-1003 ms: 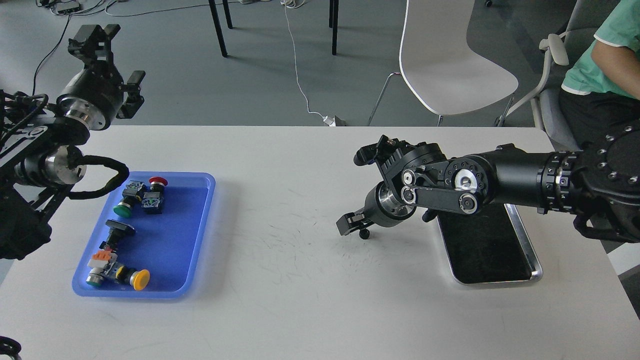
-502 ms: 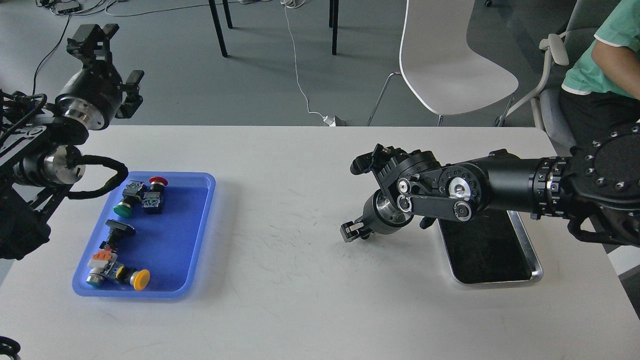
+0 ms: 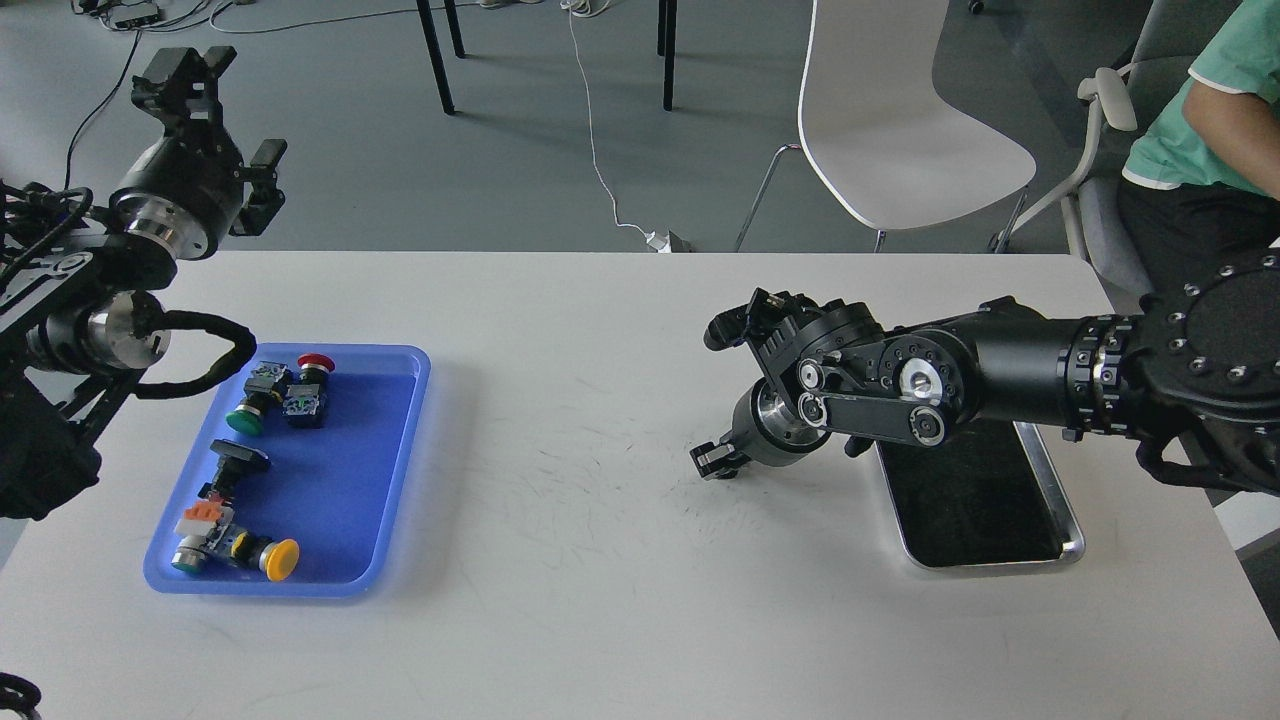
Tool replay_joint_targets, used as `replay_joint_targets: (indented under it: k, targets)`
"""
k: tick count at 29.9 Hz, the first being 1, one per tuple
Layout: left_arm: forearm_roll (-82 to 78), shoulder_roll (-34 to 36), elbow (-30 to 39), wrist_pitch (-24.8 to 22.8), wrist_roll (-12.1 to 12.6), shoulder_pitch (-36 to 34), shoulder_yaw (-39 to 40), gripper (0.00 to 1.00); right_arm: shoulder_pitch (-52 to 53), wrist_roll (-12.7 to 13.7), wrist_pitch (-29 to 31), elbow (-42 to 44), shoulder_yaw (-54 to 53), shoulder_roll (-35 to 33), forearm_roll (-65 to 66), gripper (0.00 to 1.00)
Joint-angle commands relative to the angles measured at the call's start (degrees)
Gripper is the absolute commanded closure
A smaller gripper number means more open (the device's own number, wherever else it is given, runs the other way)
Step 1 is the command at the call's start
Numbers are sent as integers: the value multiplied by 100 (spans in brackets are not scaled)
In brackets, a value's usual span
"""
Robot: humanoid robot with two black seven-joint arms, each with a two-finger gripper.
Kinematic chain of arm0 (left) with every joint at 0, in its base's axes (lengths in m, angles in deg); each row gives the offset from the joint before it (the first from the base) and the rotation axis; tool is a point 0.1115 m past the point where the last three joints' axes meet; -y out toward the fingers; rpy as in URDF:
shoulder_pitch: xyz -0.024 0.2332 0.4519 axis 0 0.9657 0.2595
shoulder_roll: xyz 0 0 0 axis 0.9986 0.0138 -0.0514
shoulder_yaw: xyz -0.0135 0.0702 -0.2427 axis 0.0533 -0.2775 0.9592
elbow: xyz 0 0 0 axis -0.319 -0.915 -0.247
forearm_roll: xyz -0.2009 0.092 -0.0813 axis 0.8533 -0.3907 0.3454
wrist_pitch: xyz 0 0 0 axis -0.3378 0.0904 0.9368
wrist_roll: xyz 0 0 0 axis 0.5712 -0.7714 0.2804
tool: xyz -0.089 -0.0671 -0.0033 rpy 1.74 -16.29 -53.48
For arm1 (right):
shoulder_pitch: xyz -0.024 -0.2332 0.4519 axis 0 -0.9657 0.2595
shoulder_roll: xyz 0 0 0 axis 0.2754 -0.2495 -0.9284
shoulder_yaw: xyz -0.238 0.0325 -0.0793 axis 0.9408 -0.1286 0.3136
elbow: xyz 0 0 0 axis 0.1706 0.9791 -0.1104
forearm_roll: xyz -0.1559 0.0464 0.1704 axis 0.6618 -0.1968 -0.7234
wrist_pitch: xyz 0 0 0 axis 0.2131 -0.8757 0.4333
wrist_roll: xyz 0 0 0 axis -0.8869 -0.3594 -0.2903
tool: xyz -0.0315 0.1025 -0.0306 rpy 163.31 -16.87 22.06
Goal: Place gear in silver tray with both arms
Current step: 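Close the right gripper on the black gear, then carry the gear with the right gripper and lower it into the silver tray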
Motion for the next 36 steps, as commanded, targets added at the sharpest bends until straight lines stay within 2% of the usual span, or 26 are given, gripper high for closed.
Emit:
replay_joint_targets:
  k: [1,4,8,15,20,27,32,36]
  targets:
    - [0,0,0,0,0,0,2,2,-3,-19,0,-5,-1,-4,8,74]
    - [0,0,0,0,0,0,2,2,6,-28,0,-5,-1,-4,8,82]
    - [0,0,0,0,0,0,2,2,49,-46,0,-5,-10,-4,-1,86]
    - [0,0,0,0,0,0,-7,2,172,-55,0,-162,-97,-205,-18,87]
    - [0,0,0,9,0,0,-7,2,577,-55,0,-767,-466,-1048,-36,87]
    - [-9,-17,0,9,8,-9,-33,2,920,-63,0,-1831,-695,-2946,-18,87]
    - [-9,-61,-9,70,8,-26,-68,2,578,-151,0,-2131,-695,-3975,639,86]
    - [-9,-96,-9,70,17,-26,-86,2,77,-195,0,-2114,-853,-4390,1036,86]
